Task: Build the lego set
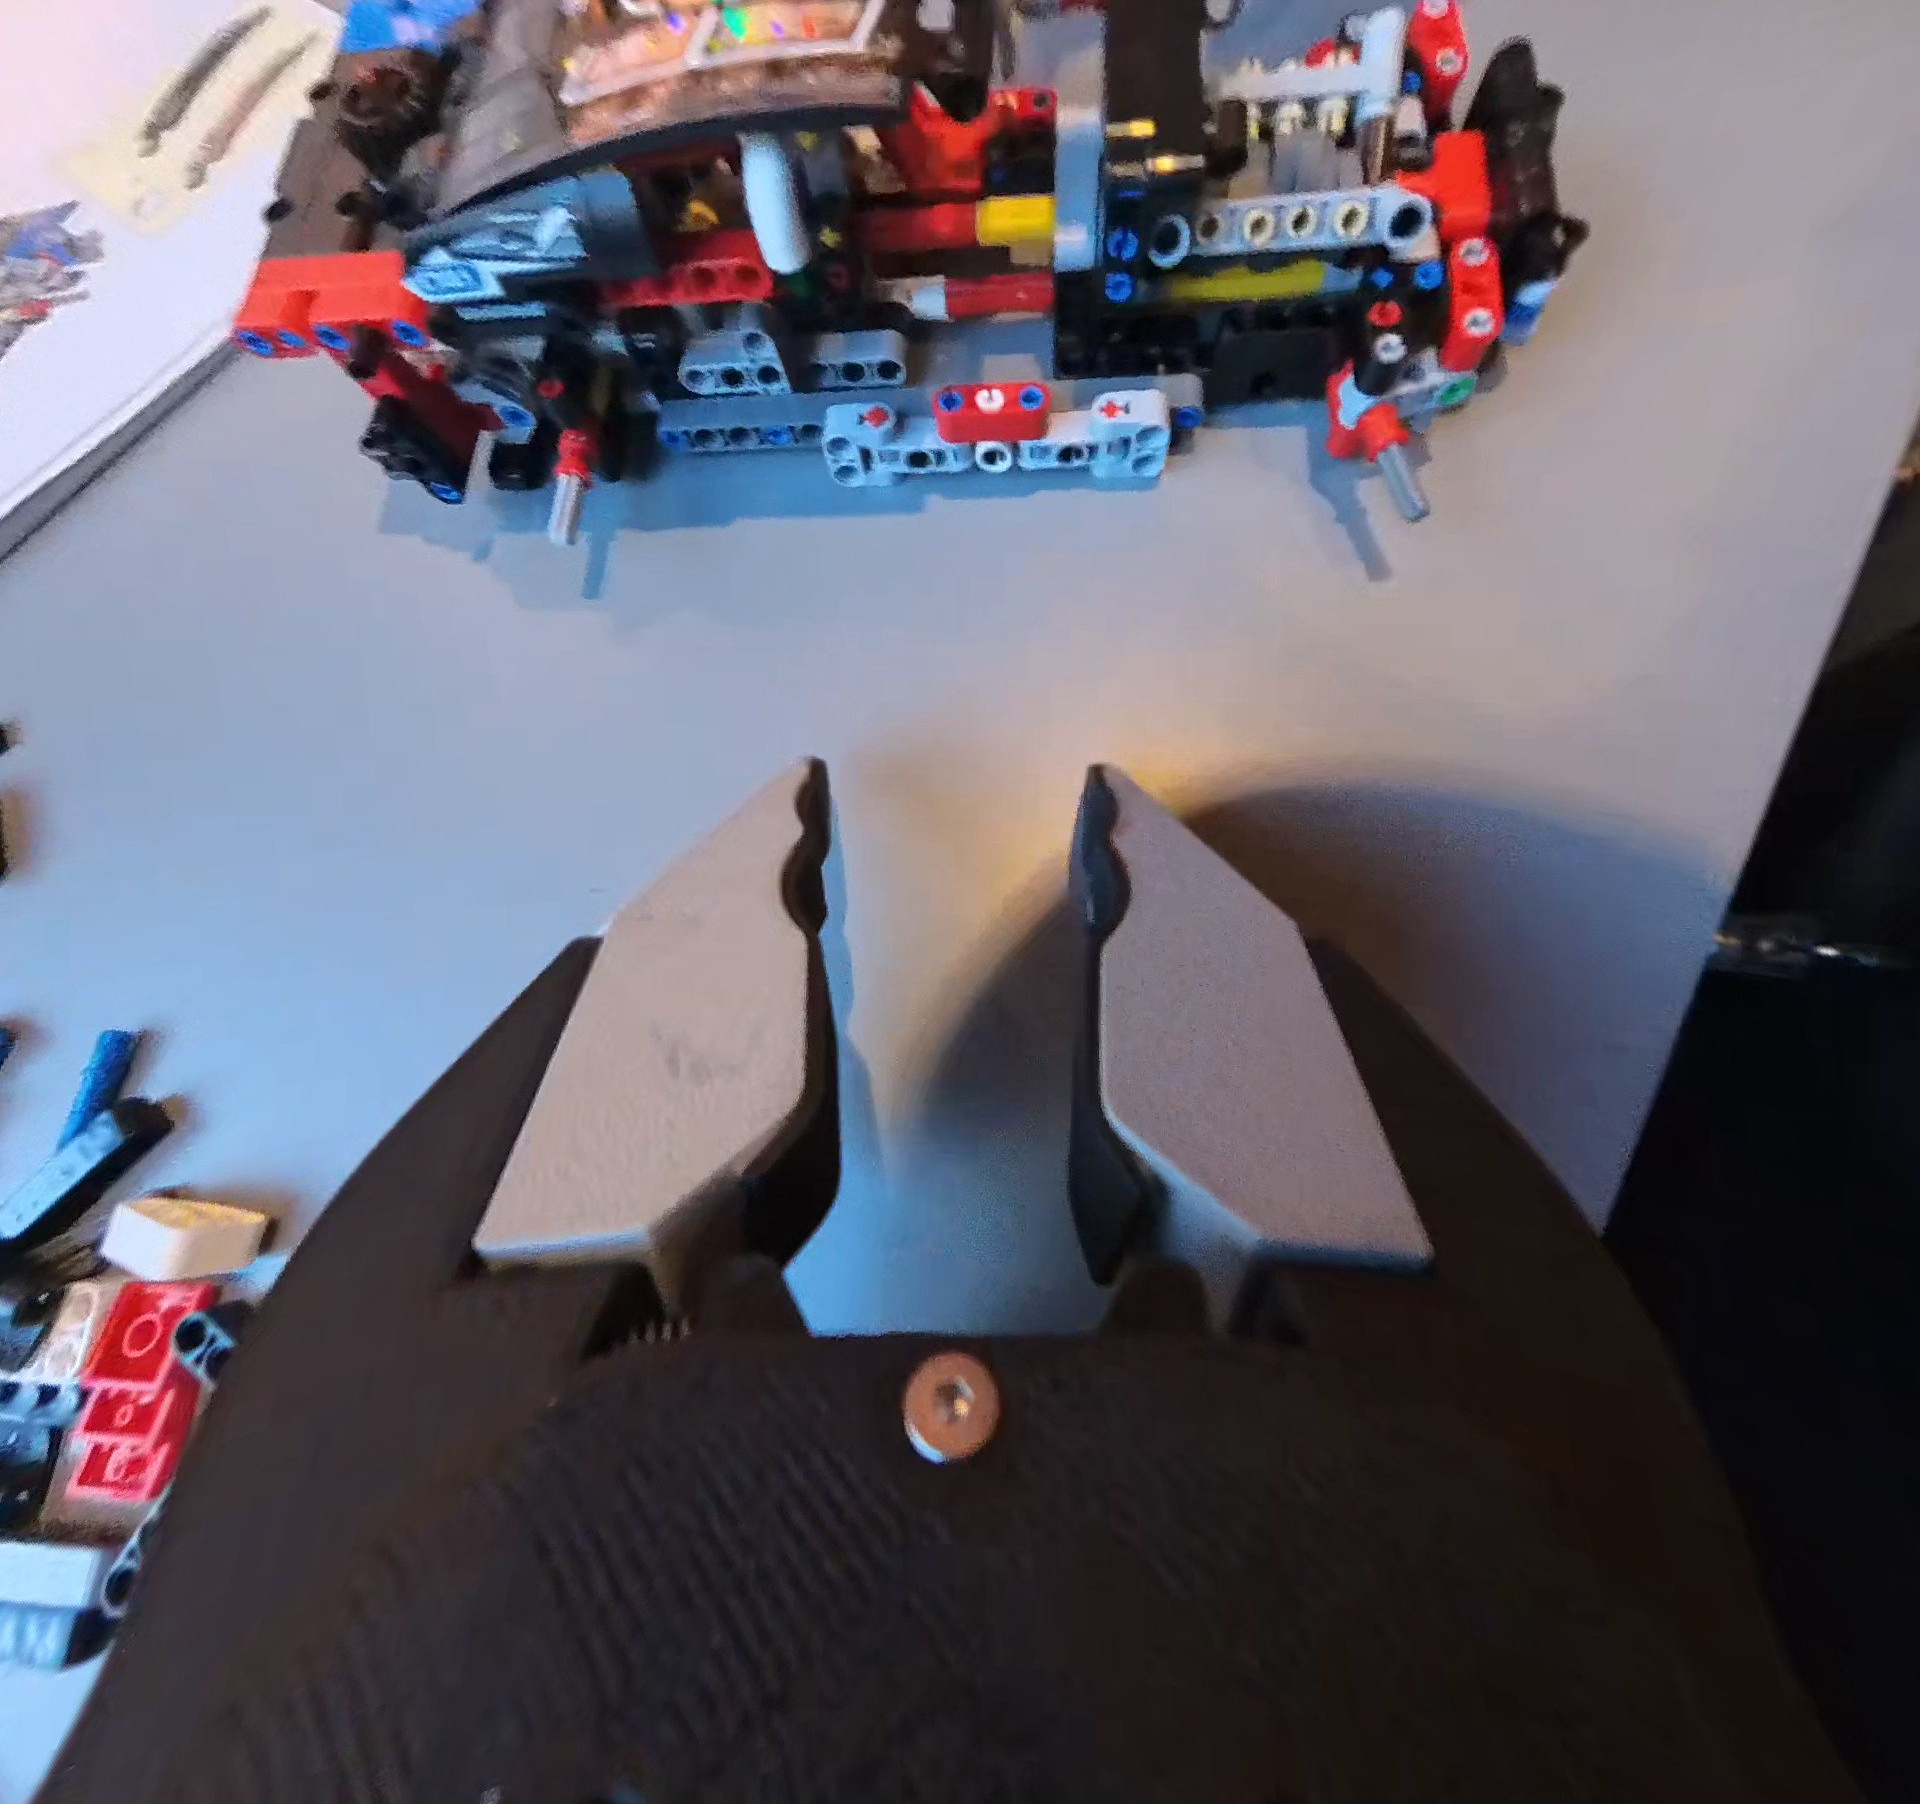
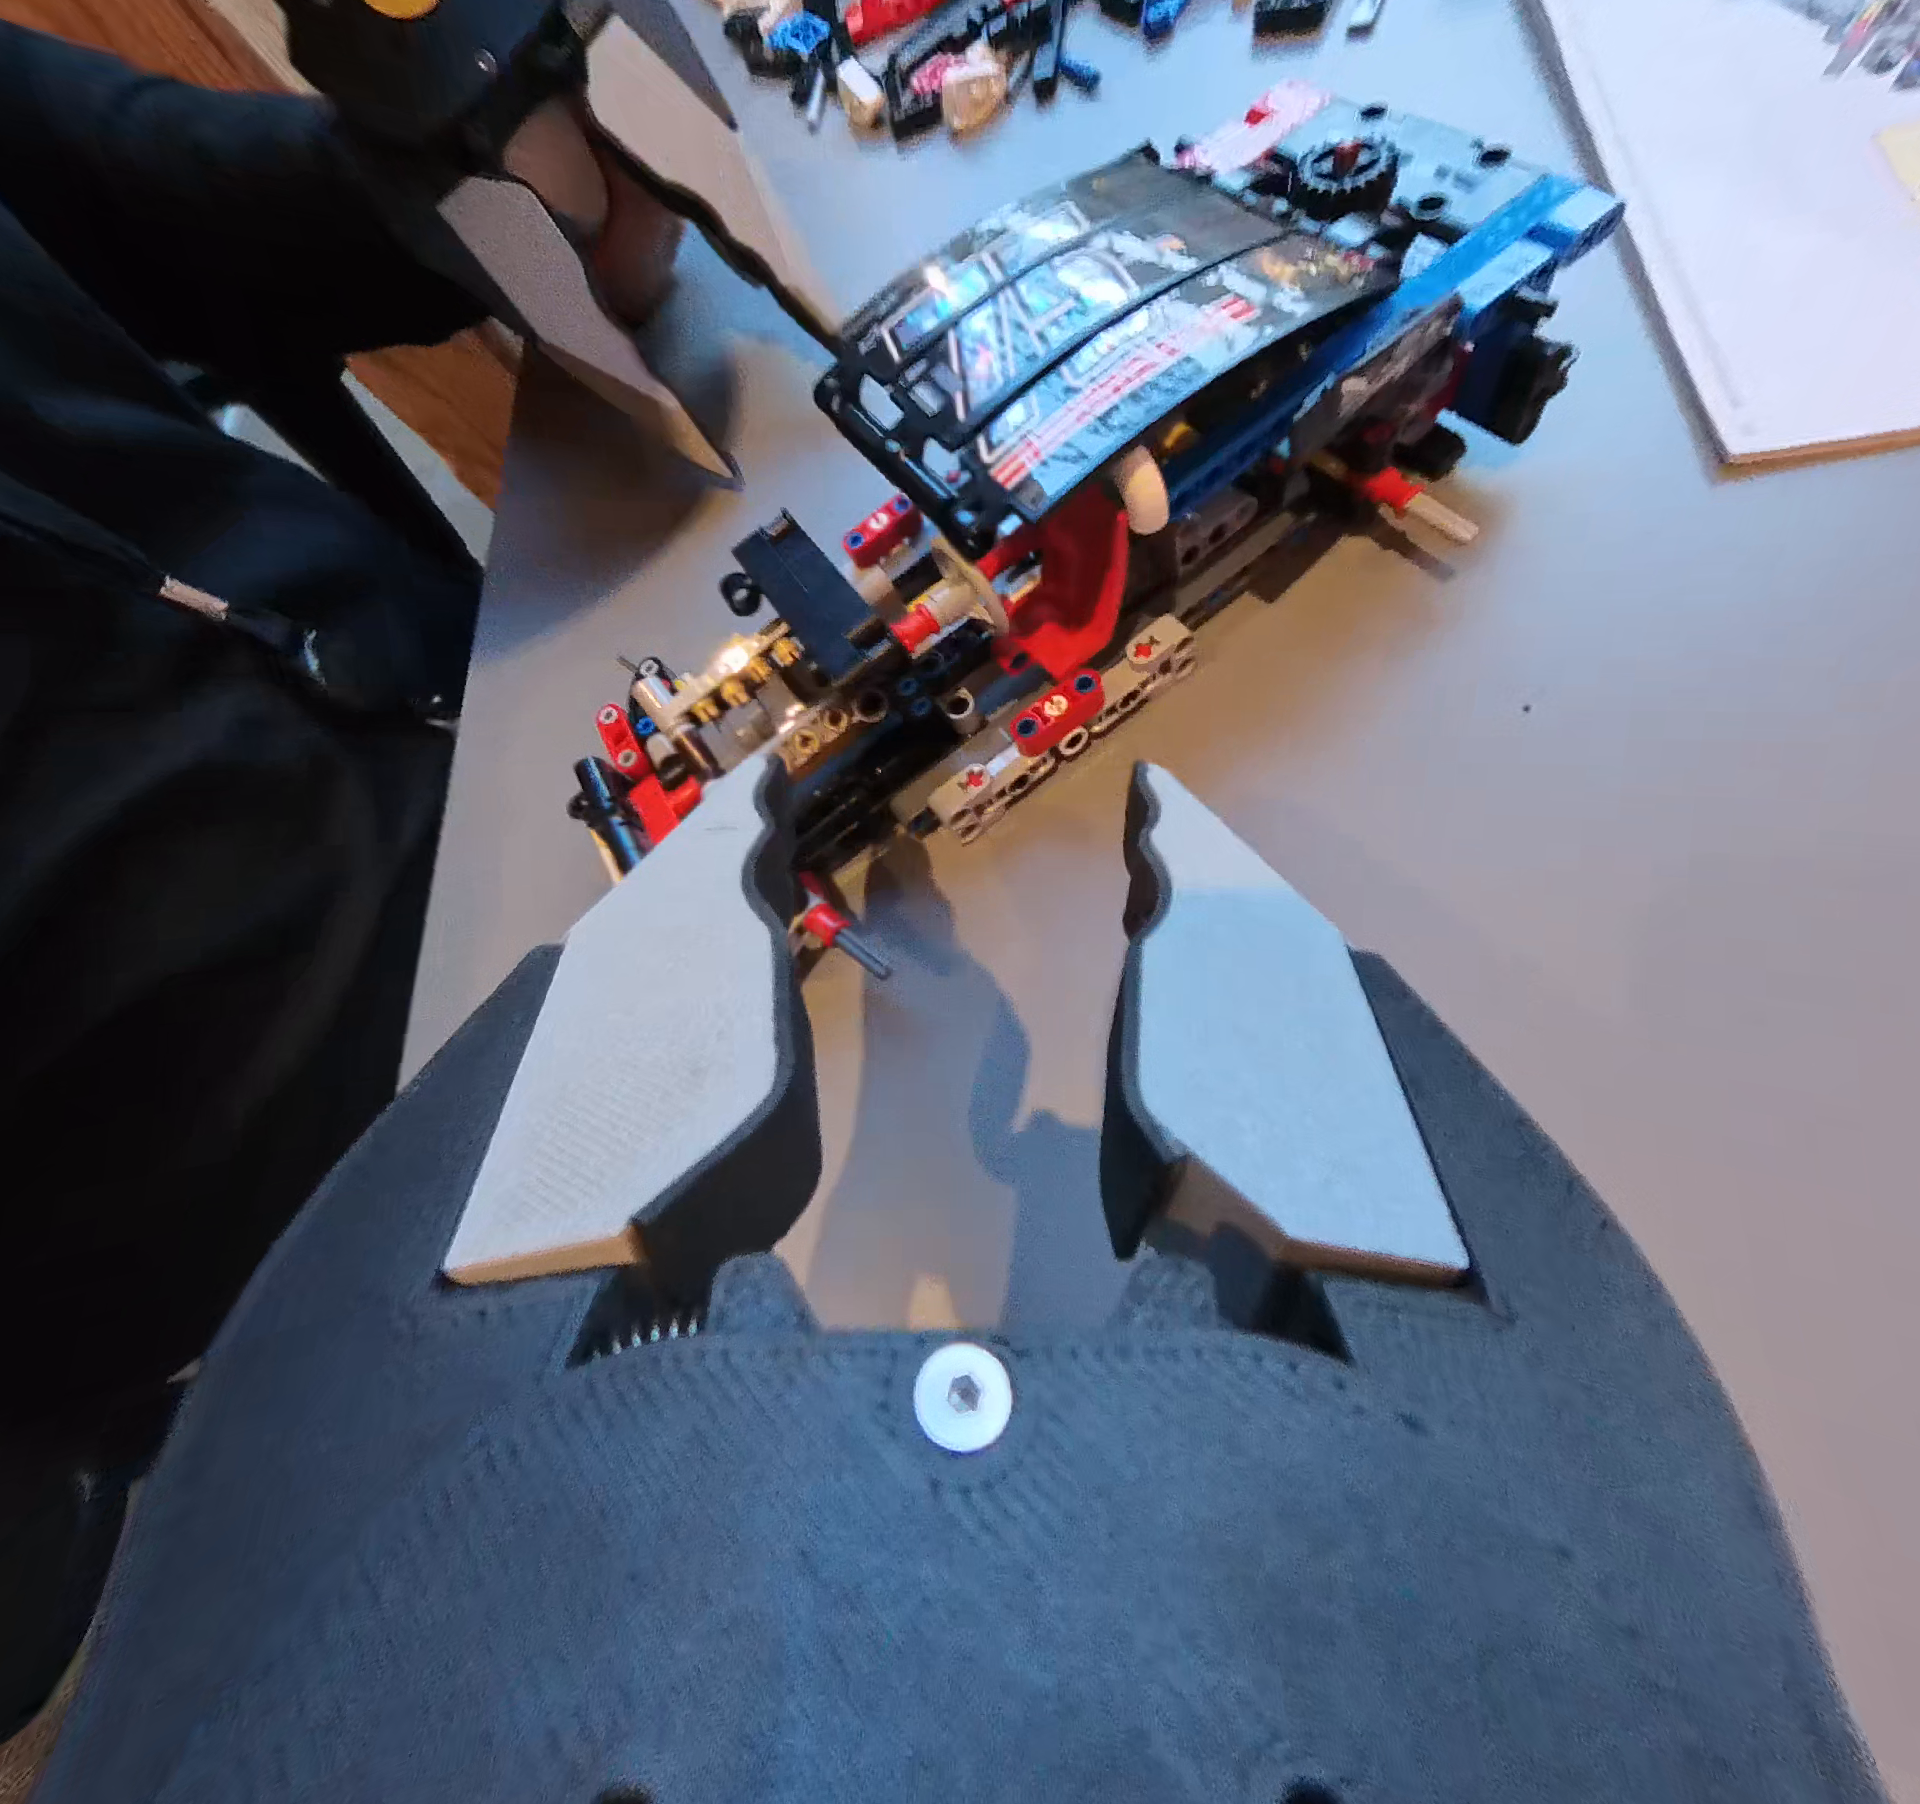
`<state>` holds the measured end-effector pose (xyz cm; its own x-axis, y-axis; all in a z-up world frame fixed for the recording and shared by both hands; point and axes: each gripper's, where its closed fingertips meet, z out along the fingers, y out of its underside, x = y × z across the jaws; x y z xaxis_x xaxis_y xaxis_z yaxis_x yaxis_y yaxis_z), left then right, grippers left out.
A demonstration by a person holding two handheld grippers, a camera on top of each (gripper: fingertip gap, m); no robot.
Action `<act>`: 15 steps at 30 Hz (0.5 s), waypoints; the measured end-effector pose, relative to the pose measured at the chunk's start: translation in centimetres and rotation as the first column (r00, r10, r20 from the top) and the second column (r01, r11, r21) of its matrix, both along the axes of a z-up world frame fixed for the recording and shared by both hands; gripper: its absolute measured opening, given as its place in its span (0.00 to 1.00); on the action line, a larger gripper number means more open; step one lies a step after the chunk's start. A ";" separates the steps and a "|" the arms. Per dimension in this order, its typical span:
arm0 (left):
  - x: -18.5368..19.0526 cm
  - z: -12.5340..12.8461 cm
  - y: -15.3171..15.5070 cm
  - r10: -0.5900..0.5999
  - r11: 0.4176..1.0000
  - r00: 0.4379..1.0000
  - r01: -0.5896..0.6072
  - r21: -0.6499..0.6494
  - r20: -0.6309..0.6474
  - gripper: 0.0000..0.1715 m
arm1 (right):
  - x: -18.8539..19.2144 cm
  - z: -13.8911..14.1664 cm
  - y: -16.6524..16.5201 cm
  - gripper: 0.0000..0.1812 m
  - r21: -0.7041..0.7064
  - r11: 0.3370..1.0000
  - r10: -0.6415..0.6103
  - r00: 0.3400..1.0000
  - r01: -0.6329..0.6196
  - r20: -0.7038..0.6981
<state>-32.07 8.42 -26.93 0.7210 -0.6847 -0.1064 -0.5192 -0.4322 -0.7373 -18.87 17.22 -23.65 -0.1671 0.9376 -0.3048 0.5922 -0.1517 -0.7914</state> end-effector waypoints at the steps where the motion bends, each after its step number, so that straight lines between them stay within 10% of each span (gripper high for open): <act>1: 0.2 -0.3 -0.1 -0.013 1.000 1.000 0.013 -0.015 -0.008 0.27 | -0.1 -0.4 0.0 0.34 -0.009 1.000 0.011 1.000 -0.011 0.013; 15: 0.4 -0.5 1.3 -0.028 0.996 0.998 0.032 -0.088 0.052 0.25 | -1.1 -2.1 -2.7 0.35 -0.189 0.961 0.221 0.972 -0.202 0.085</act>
